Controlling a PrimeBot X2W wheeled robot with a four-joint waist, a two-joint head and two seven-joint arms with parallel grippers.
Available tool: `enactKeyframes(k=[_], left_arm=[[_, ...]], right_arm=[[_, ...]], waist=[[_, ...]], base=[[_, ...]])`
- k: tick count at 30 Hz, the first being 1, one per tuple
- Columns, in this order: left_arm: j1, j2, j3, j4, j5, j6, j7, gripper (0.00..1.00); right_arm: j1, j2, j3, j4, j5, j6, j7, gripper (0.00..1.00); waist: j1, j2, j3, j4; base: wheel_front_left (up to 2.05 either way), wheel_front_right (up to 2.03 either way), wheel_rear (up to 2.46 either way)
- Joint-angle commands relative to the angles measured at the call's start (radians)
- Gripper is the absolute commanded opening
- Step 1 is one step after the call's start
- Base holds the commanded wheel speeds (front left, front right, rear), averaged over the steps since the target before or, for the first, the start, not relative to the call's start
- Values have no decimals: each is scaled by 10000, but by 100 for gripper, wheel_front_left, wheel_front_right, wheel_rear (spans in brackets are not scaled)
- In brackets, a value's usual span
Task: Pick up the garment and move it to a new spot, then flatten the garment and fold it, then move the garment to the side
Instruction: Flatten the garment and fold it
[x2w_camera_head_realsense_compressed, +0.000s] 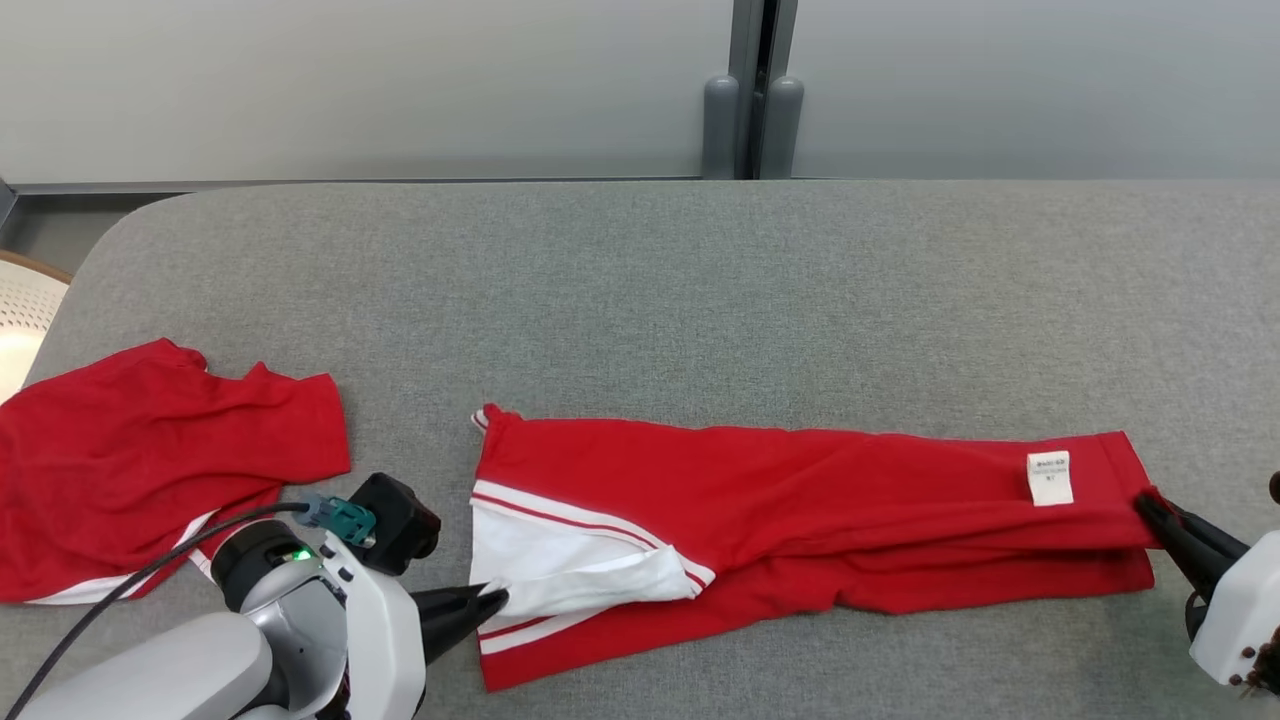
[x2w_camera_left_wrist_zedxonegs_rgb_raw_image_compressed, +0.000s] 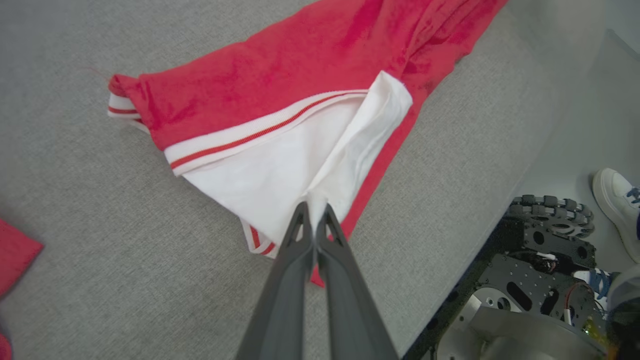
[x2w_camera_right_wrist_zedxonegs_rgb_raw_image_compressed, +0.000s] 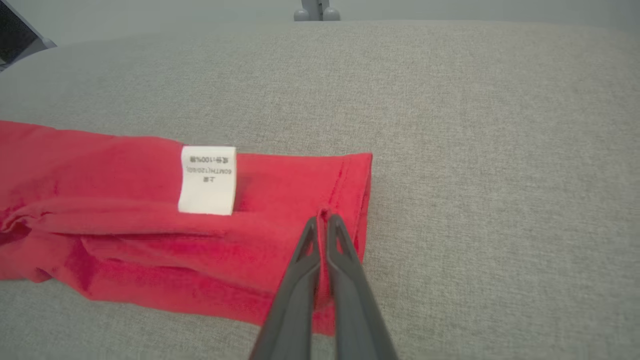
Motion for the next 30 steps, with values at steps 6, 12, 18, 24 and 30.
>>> enactKeyframes(k=[6,12,18,24,30], left_arm=[[268,1,-101,296,56,54,213,0],[331,-216,-153,632,-17,76,290,100],[186,-242,90,732,-34,217,20,100],[-87,-748,1637,1593,77,1702,-2299,100],[316,-1539,2934,2248,-130,2544,-4754,100]], right_arm=[[129,-305,286,-55,332,-18,447,0],[-81,-259,420,220,113,-18,344,100],[-223,-211,174,514,99,-18,16,100],[-531,261,-640,773,-192,-16,-1397,100],[-559,1013,-1403,502,-926,-11,-2700,100]], waist=[[0,0,12,-108],[0,0,18,-101],[0,0,-48,-57],[0,0,-276,-17],[0,0,-597,-51]], base=[[0,0,0],[0,0,0],[0,0,0],[0,0,0],[0,0,0]])
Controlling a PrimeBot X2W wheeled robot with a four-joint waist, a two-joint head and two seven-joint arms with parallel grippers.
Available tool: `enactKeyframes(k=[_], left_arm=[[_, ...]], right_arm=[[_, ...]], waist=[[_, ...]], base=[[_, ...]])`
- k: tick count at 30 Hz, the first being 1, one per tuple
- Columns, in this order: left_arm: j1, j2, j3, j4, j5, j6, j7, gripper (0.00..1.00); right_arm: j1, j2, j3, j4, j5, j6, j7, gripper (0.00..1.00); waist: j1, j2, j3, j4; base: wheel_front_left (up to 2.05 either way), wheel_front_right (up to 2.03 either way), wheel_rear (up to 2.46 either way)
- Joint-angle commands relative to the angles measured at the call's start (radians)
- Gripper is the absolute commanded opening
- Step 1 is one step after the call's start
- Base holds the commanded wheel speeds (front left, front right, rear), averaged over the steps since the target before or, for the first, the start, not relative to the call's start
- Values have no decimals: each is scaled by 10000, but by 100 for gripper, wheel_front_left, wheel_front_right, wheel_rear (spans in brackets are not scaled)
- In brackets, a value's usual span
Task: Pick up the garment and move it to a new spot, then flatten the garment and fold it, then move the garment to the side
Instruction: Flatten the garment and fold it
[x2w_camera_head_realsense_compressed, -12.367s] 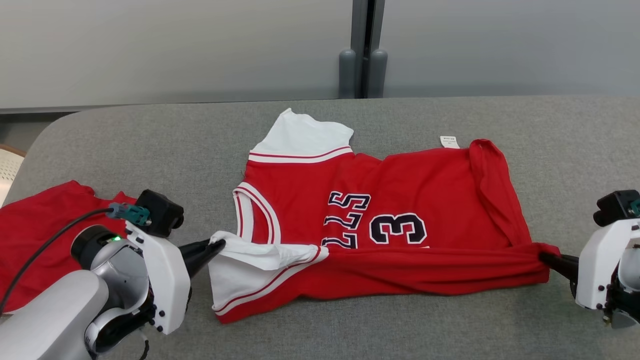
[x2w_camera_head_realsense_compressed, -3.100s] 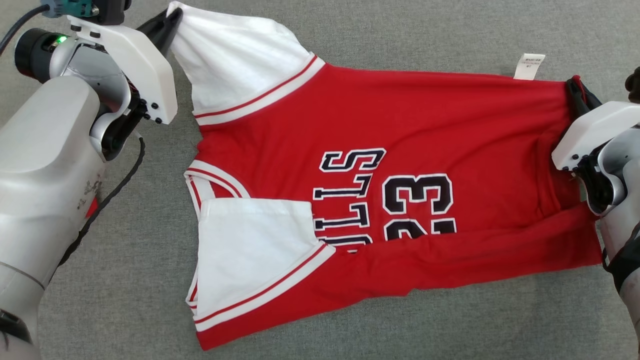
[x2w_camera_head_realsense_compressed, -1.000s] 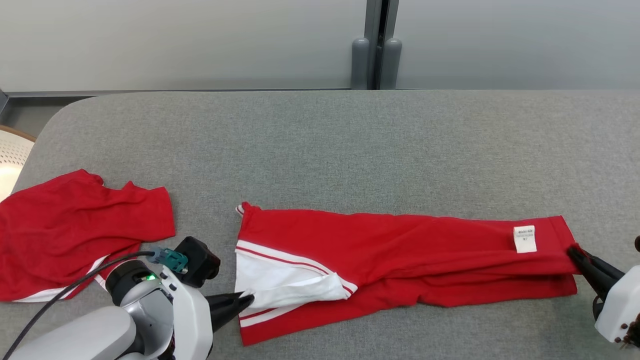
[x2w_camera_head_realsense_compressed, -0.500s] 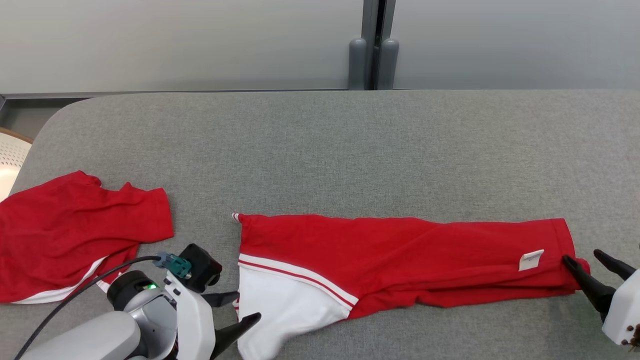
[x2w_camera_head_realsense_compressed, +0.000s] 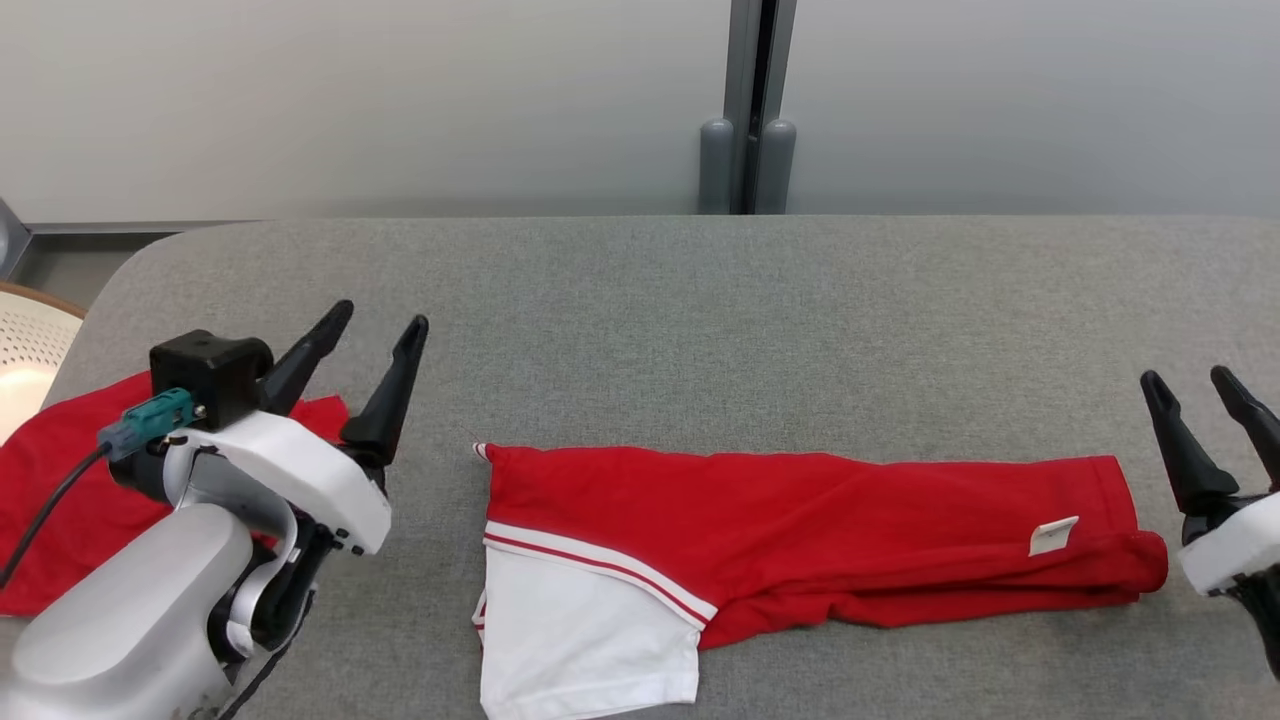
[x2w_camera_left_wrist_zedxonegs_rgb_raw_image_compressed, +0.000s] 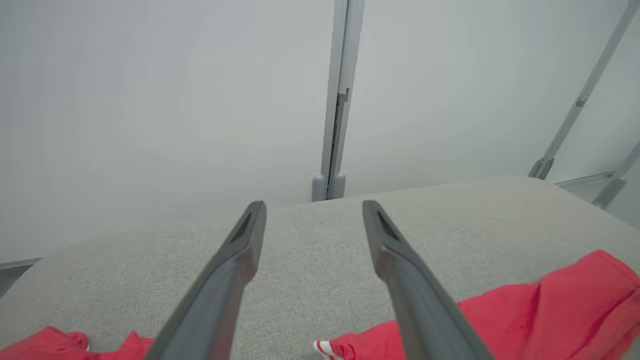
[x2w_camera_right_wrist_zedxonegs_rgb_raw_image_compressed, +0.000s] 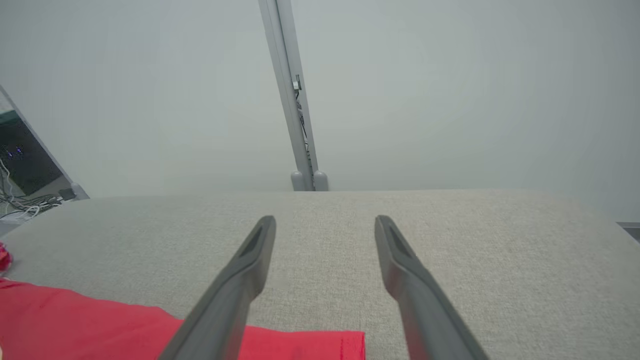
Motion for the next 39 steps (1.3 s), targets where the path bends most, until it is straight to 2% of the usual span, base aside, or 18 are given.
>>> enactKeyframes(k=[1,4,7,11,14,17,20,24,26,27,39], left_arm=[[173,-117,180,54,-82,85,-154,100],[729,-699,1402,67,-319,227,-465,100],[1633,-1661,3666,-353,332,150,-485,100],[2964,-2813,5475,-757,2300,-313,-491,100],[4006,-3856,6468,-759,3289,-720,-491,100],[4784,-4708,7318,-601,4126,-1231,-493,100],[5286,-5263,8021,-426,4754,-1678,-494,100],[5373,-5563,8351,-188,5439,-2225,-495,100],[5294,-5572,8428,-147,5560,-2302,-495,100],[5117,-5628,8540,-73,5694,-2436,-495,100],[4653,-5678,8307,142,5683,-2647,-496,100]], right_arm=[[6,133,-146,-55,-138,-4,-125,100],[295,754,-881,-313,-734,-4,-312,100],[668,1434,-2010,-913,-1839,-4,-350,100],[1761,2728,-3349,-1902,-3644,-4,-331,100],[2415,3392,-3838,-2339,-4590,-5,-333,100],[2831,3855,-4043,-2460,-5070,-4,-331,100],[2996,4047,-4168,-2423,-5278,-4,-332,100],[2874,4173,-4714,-2016,-5332,-4,-329,100],[2767,4216,-4934,-1816,-5353,-4,-297,100],[2548,4389,-5411,-1242,-5280,-4,22,100],[1411,4765,-6669,1754,-5654,-4,1002,100]], waist=[[0,-1,-74,-16],[0,-1,-182,-22],[0,-1,-227,9],[0,-1,-287,73],[0,-1,-351,105],[0,-1,-392,92],[0,-1,-396,88],[0,-1,-231,179],[0,-1,-176,208],[0,-1,-61,269],[0,-1,463,495]], base=[[0,0,0],[0,0,0],[0,0,0],[0,0,0],[0,0,0],[0,0,0],[0,0,0],[0,0,0],[0,0,0],[0,0,0],[0,0,0]])
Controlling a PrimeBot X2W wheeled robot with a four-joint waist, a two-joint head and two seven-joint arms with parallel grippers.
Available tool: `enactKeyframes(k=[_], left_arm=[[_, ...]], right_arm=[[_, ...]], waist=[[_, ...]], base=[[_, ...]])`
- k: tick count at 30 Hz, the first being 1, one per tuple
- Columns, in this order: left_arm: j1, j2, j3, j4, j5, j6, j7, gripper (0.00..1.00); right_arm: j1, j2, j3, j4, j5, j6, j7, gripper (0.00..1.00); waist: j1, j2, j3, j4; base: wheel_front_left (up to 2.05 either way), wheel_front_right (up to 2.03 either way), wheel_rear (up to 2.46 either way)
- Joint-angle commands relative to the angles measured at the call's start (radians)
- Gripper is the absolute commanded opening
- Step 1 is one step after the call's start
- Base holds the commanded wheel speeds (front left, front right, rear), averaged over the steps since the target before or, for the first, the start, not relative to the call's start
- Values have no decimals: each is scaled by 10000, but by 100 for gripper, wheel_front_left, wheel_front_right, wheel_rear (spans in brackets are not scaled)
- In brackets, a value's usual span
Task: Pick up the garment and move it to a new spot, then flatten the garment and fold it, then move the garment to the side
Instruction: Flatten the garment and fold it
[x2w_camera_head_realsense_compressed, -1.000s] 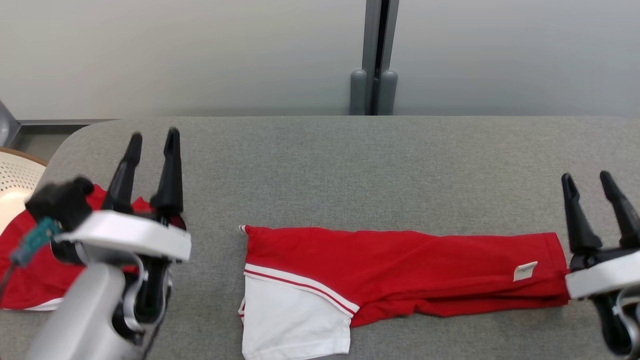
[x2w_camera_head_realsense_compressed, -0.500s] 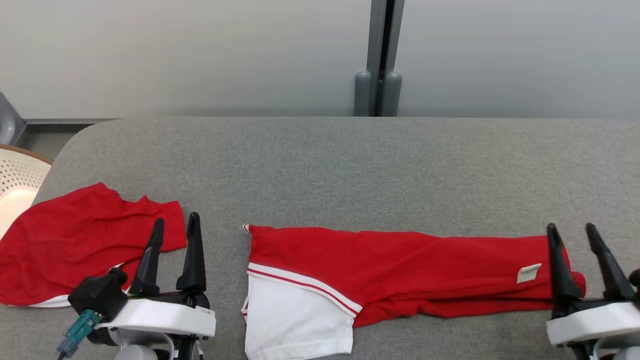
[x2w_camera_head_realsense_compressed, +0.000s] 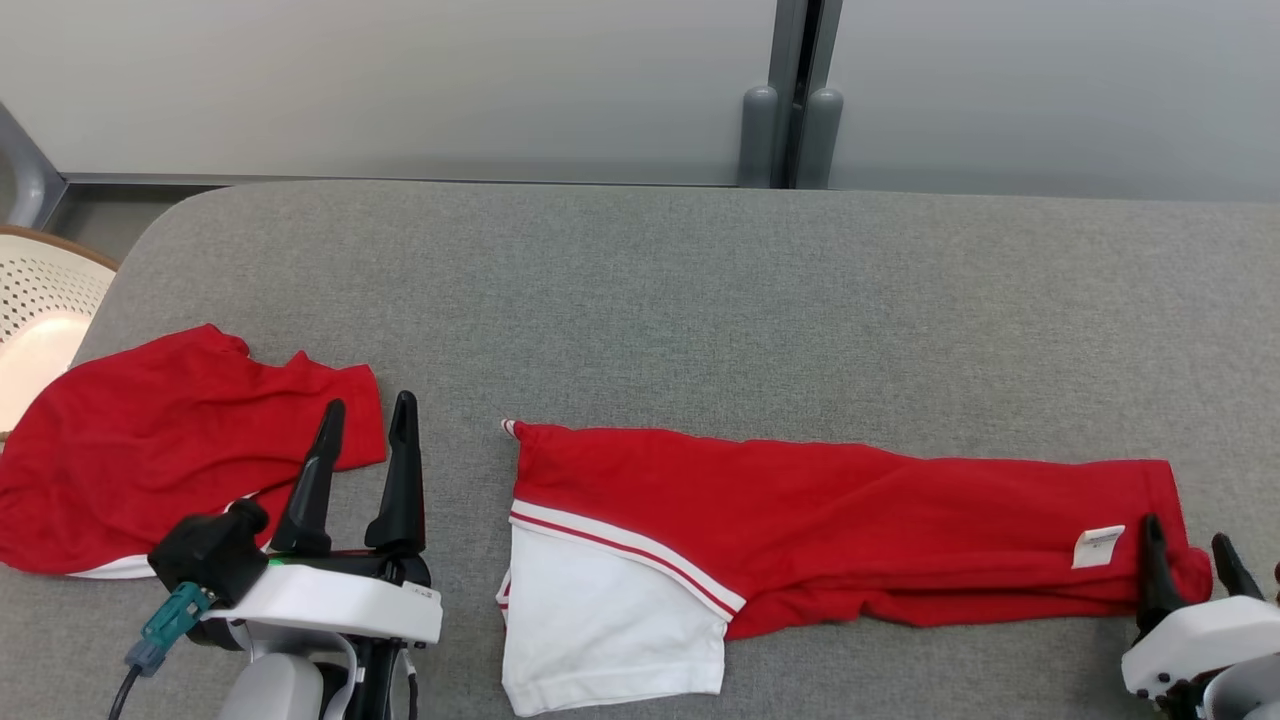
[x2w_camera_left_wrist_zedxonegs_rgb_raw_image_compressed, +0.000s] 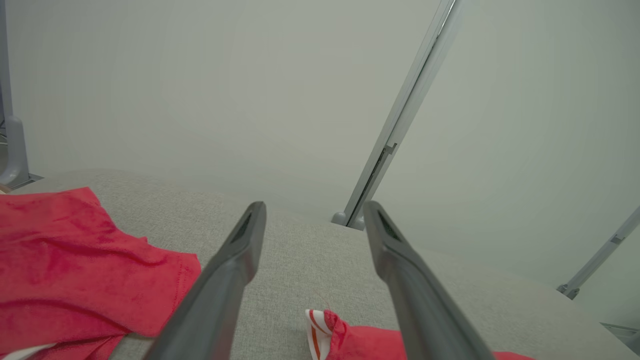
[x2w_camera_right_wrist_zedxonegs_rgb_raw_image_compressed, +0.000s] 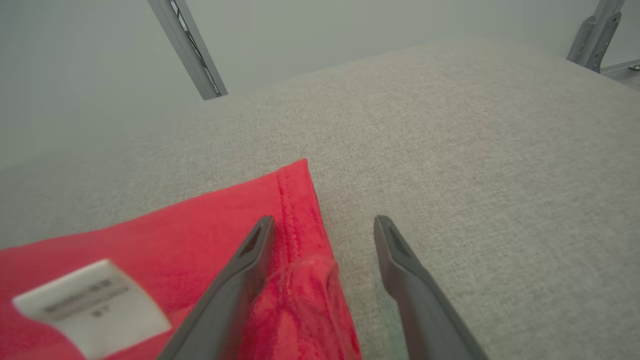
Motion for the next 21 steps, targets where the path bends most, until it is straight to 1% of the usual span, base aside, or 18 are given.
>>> enactKeyframes(k=[1,5,9,14,15,16,18,21], left_arm=[[-121,35,-16,31,-19,-24,-45,100],[-204,40,179,200,-11,40,-45,100],[-219,39,365,287,39,9,-45,100],[-288,36,404,349,43,-2,-46,100],[-298,36,386,351,44,-2,-46,100],[-305,36,365,353,45,7,-46,100],[-310,38,339,347,19,23,-46,100],[-281,35,277,369,-19,26,-46,100]], right_arm=[[-84,37,-74,289,-97,-4,11,100],[-206,232,-146,1044,-19,-4,-99,100],[-247,389,160,1526,71,-4,-210,100],[-410,387,389,1978,276,-4,-302,100],[-465,406,474,2049,304,-4,-299,42],[-496,404,561,2093,344,-2,-316,0],[-542,316,654,2158,431,-4,-402,0],[-662,-1,502,2376,500,-18,-617,0]], waist=[[0,-1,34,26],[0,-1,67,21],[0,-1,62,-47],[0,-1,46,-136],[0,-1,47,-145],[0,-1,48,-152],[0,-1,59,-164],[0,-1,73,-169]], base=[[0,0,0],[0,0,0],[0,0,0],[0,0,0],[0,0,0],[0,0,0],[0,0,0],[0,0,0]])
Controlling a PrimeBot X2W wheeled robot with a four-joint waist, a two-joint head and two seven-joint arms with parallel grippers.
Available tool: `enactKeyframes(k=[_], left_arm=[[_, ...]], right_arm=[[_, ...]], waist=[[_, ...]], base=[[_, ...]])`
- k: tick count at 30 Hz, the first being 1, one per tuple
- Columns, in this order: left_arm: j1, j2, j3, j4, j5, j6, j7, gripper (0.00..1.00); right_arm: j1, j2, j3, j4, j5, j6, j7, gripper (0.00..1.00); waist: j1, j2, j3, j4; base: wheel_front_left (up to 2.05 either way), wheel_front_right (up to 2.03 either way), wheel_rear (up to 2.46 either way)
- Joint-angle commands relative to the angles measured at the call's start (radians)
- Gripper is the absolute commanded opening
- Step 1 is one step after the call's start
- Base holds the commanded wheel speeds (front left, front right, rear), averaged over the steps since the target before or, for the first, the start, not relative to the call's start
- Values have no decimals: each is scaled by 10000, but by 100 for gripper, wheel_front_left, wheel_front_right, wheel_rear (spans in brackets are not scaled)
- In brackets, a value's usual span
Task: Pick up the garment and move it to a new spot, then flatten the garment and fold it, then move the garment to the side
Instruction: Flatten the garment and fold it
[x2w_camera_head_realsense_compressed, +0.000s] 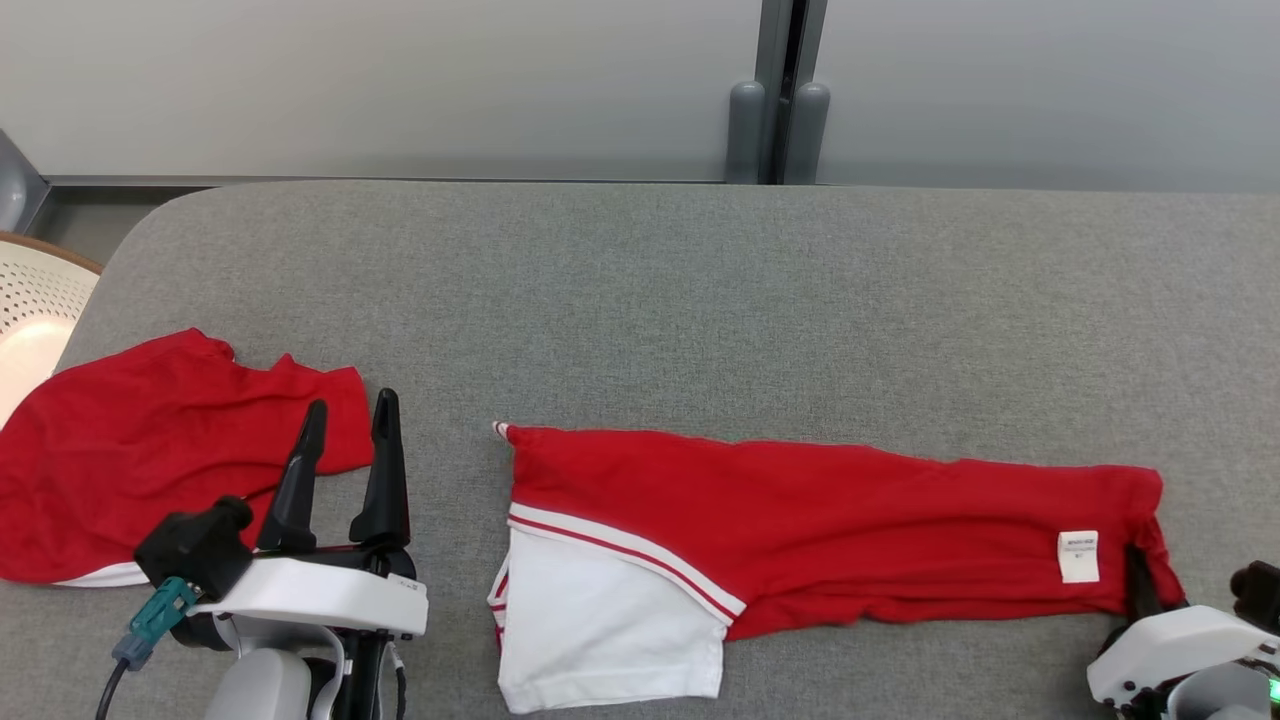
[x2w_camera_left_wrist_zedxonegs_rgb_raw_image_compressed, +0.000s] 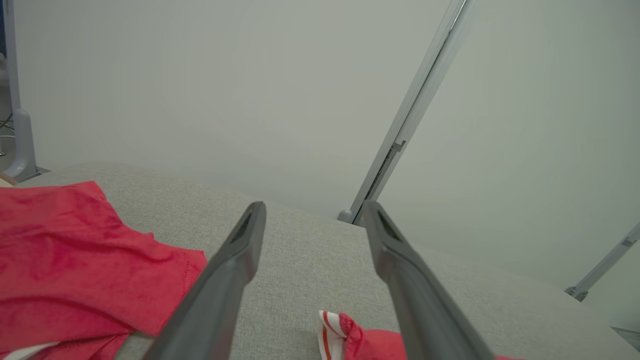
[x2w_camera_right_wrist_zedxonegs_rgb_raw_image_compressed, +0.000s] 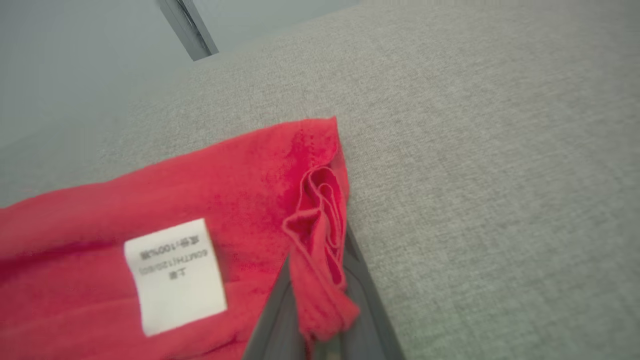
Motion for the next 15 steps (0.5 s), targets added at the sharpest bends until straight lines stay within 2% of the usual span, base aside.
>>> enactKeyframes(k=[1,6,10,15], left_arm=[[-67,37,-6,15,-13,22,-46,100],[1,37,-8,67,-13,18,-46,100],[46,38,-19,116,-1,42,-46,100],[92,40,-21,125,-41,70,-46,100]], right_arm=[[-21,-314,-187,239,68,-36,-113,0],[-292,-933,-993,721,-69,-33,-461,0],[-490,-1605,-2060,1296,-833,-30,-690,0],[-751,-1655,-2637,1328,-1542,-29,-764,0]], waist=[[0,-1,4,0],[0,-1,-40,13],[0,-1,-129,11],[0,-1,-249,-14]], base=[[0,0,0],[0,0,0],[0,0,0],[0,0,0]])
